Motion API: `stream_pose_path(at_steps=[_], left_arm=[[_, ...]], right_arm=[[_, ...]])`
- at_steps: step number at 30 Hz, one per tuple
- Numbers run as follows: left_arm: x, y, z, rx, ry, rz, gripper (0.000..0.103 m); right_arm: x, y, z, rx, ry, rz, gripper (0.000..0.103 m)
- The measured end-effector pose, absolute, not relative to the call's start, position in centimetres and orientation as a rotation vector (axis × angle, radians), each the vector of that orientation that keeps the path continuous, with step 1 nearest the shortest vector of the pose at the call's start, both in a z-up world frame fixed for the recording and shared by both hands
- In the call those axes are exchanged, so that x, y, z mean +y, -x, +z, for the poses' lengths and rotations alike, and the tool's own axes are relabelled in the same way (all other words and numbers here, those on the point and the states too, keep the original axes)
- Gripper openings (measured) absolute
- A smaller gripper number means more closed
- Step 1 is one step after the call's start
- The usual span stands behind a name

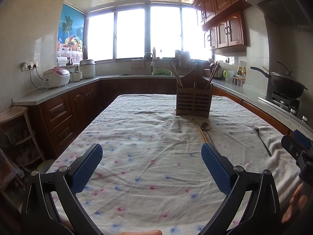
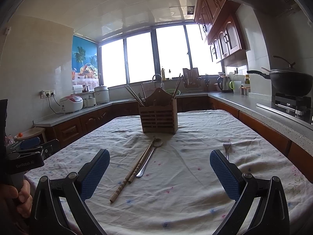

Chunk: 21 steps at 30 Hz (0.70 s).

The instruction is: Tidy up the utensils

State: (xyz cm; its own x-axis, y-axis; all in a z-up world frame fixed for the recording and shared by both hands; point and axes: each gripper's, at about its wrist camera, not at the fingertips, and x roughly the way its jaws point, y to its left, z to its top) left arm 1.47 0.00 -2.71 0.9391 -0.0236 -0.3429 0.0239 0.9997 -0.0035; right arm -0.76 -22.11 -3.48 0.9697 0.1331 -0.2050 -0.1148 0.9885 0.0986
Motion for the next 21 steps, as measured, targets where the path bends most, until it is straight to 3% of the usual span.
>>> stream_pose_path(at_steps=[21], left_arm=[[-0.20, -1.28, -2.69, 0.338, -0.010, -0.024, 0.103]], right_arm=[[-21.86, 0.88, -2.96, 0.204, -0.089, 0.136, 0.103]])
